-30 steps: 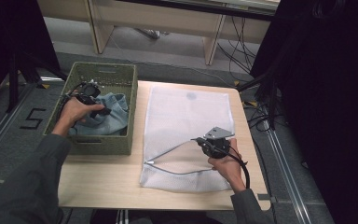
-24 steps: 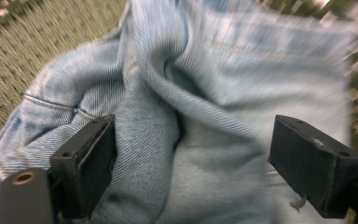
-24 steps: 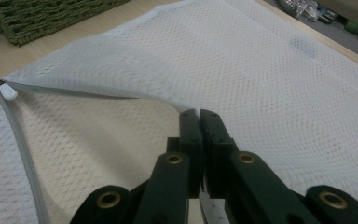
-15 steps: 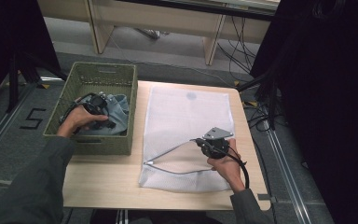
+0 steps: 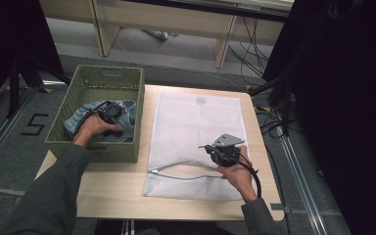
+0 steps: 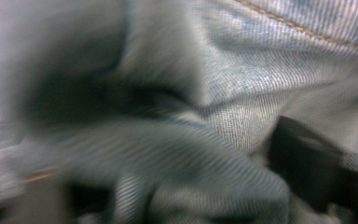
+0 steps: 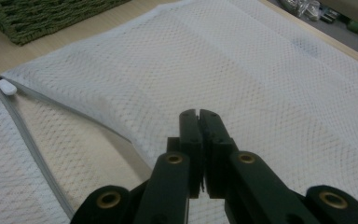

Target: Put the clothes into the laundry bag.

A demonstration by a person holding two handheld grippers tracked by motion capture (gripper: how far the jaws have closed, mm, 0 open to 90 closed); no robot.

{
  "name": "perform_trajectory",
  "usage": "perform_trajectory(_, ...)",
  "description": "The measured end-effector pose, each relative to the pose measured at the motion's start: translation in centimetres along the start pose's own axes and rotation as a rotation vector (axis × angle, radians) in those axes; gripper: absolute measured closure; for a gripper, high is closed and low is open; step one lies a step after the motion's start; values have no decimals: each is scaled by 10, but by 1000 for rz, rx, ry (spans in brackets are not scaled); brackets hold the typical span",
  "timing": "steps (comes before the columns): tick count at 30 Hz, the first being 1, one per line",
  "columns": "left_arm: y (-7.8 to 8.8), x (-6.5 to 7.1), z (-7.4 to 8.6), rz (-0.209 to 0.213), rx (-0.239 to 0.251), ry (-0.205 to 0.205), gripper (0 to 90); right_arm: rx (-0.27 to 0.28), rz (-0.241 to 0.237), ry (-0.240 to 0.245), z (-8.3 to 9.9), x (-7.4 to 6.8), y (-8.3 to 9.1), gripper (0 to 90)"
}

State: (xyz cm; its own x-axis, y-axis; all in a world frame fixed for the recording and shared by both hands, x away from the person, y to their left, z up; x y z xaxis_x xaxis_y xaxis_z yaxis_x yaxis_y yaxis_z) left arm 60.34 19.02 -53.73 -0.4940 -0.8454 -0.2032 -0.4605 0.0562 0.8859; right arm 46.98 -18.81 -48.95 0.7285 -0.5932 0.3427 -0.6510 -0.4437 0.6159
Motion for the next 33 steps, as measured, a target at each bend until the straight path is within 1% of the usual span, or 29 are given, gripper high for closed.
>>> perform_trajectory(1,2,-5,-1,-6,26,20,573,-2,-4,-1,0,0,0,892)
perform_trajectory(2,3,-9,0,-4,36,37,621,-3,-9,-3,1,0,1,892)
perform_trajectory(3,2,-10,0,2,57,76,646,-5,-8,-17,1,0,1,890)
perform_trajectory(4,2,-10,0,8,80,106,658,-5,-13,-21,2,0,1,884)
perform_trajectory(5,2,-11,0,9,84,128,660,-14,-23,-33,4,0,1,876)
perform_trajectory(8,5,-15,-3,-16,132,203,666,-25,-40,-43,9,0,-1,825)
perform_trajectory(9,5,-18,-4,-30,145,197,667,-36,-40,-51,11,-1,-1,801)
perform_trajectory(10,5,-18,-4,-30,152,216,667,-31,-35,-51,11,0,-2,774)
perform_trajectory(11,6,-19,-5,-28,152,216,666,-46,-58,-68,13,-3,-3,732)
perform_trajectory(12,6,-19,-4,-21,146,220,661,-73,-84,-80,16,-6,-4,692)
perform_trajectory(13,7,-17,-4,-1,141,232,646,-82,-80,-87,17,-8,-6,640)
perform_trajectory(14,7,-14,-3,31,127,229,603,-94,-84,-88,19,-9,-8,582)
perform_trajectory(15,7,-10,-2,70,108,236,526,-103,-91,-92,21,-10,-10,545)
perform_trajectory(16,10,-6,-2,89,104,230,449,-118,-102,-84,23,-11,-11,515)
perform_trajectory(17,15,-7,-3,91,106,207,408,-89,-78,-85,23,-11,-16,486)
perform_trajectory(18,19,-7,-5,111,121,214,346,-143,-105,-89,27,-13,-14,464)
perform_trajectory(19,23,-4,-6,150,135,231,282,-133,-91,-83,28,-14,-17,453)
perform_trajectory(20,27,-3,-7,182,139,227,232,-122,-83,-79,27,-14,-19,446)
perform_trajectory(21,30,0,-5,203,111,221,178,-151,-105,-76,28,-14,-16,446)
perform_trajectory(22,31,5,-3,221,93,208,138,-151,-110,-74,28,-15,-16,446)
perform_trajectory(23,30,9,-1,223,71,165,140,-151,-112,-72,28,-15,-16,445)
perform_trajectory(26,19,16,6,187,26,61,122,-152,-116,-76,28,-16,-17,449)
perform_trajectory(27,14,17,9,171,-8,24,115,-152,-115,-75,28,-16,-17,448)
perform_trajectory(28,8,19,11,150,-15,2,104,-133,-93,-75,28,-15,-19,448)
perform_trajectory(29,2,21,14,137,-42,-7,59,-125,-101,-94,27,-17,-19,448)
perform_trajectory(30,-3,24,15,117,-49,-17,0,-127,-102,-90,27,-17,-19,448)
perform_trajectory(31,-8,25,15,89,-49,-45,0,-138,-108,-74,28,-16,-18,445)
perform_trajectory(32,-10,27,15,84,-60,-45,0,-147,-115,-74,29,-16,-18,442)
perform_trajectory(33,-11,26,14,85,-54,-41,0,-114,-94,-91,28,-16,-22,437)
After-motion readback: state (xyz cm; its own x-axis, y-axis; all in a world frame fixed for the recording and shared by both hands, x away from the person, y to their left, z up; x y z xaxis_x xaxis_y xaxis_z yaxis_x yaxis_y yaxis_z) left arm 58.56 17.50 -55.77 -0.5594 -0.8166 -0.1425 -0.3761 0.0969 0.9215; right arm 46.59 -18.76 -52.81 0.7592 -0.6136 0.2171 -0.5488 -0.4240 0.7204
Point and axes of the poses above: each handheld gripper's, and its own axes: y roughly backward along the jaws, z roughly out of its underside, x roughly to its right, the point moved 8 cm from there along -y, roughly forward along the jaws, and after that the axes turned 12 degrees about y, right-handed, at the moved point
